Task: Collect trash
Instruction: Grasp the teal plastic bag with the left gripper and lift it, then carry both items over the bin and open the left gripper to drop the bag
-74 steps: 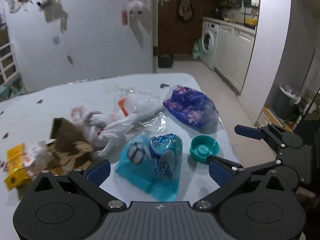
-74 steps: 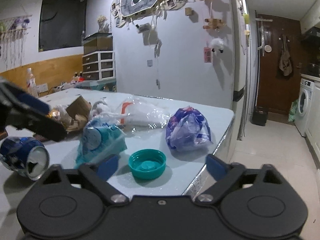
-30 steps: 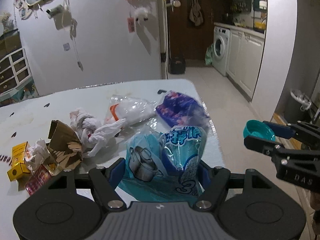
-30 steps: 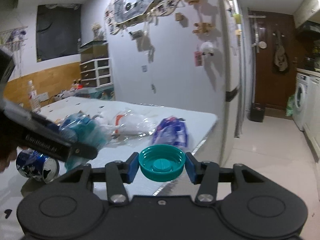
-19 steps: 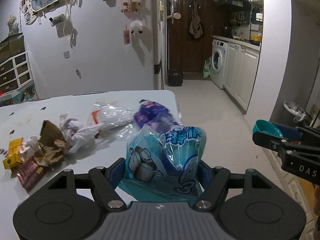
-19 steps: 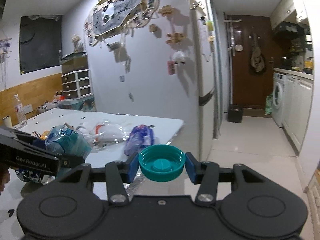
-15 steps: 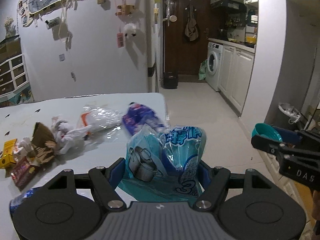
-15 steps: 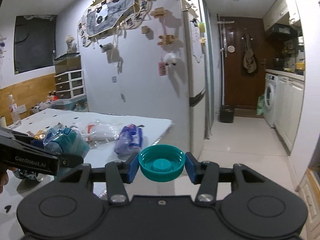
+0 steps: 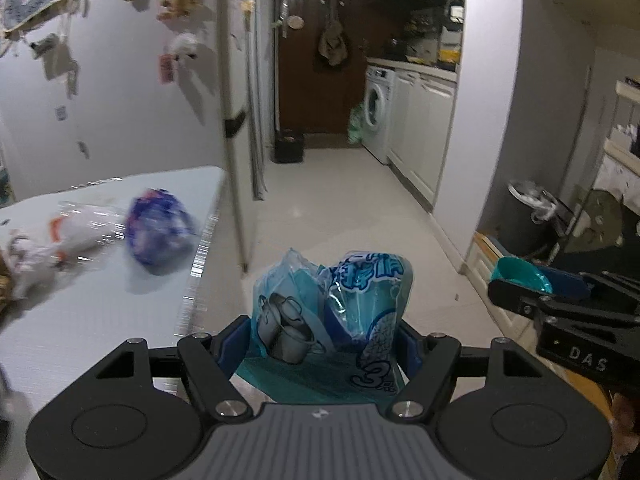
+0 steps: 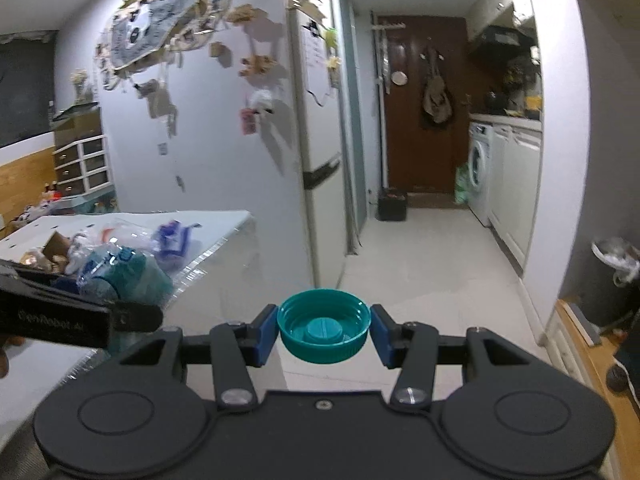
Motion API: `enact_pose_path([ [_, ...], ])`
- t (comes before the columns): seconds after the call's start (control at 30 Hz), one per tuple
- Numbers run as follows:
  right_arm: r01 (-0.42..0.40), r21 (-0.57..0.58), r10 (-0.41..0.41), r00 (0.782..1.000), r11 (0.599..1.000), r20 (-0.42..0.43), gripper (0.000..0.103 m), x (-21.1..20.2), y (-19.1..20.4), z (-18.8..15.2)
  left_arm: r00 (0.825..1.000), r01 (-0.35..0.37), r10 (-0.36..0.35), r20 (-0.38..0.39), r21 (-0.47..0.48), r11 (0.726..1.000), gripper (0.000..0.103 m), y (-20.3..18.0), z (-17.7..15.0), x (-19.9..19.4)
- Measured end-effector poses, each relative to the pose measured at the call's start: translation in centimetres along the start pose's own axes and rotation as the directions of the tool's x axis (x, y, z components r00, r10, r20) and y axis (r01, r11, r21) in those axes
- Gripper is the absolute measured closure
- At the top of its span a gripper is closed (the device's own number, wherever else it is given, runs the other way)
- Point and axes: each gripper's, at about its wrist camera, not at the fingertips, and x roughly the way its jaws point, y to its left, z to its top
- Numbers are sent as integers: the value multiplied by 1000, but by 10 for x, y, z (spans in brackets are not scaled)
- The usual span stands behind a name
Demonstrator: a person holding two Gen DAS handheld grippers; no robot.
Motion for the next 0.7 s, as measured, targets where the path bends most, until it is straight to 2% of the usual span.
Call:
enact_pose_path([
  [0.23, 68, 45, -63, 993, 997, -105, 53, 21, -41, -29, 996, 50, -48, -78, 12, 999, 30, -41, -8, 51],
  [0.47, 115, 89, -91, 968, 989, -236, 53, 57, -77, -60, 980, 83, -84, -179, -16, 996, 30, -64, -25, 118],
  [0.53, 117, 116, -78, 952, 986, -297, 53, 75, -87, -76, 973, 88, -91, -212, -25, 996, 30, -66, -32, 138],
  [0.6, 121, 125, -75, 944, 985, -322, 53, 83, -91, -81, 964, 89, -96, -249, -39, 995, 30, -66, -42, 159],
  [0.7, 141, 135, -75, 911, 981, -406, 53, 108, -102, -101, 945, 92, -108, -308, -66, 994, 30, -64, -58, 192],
])
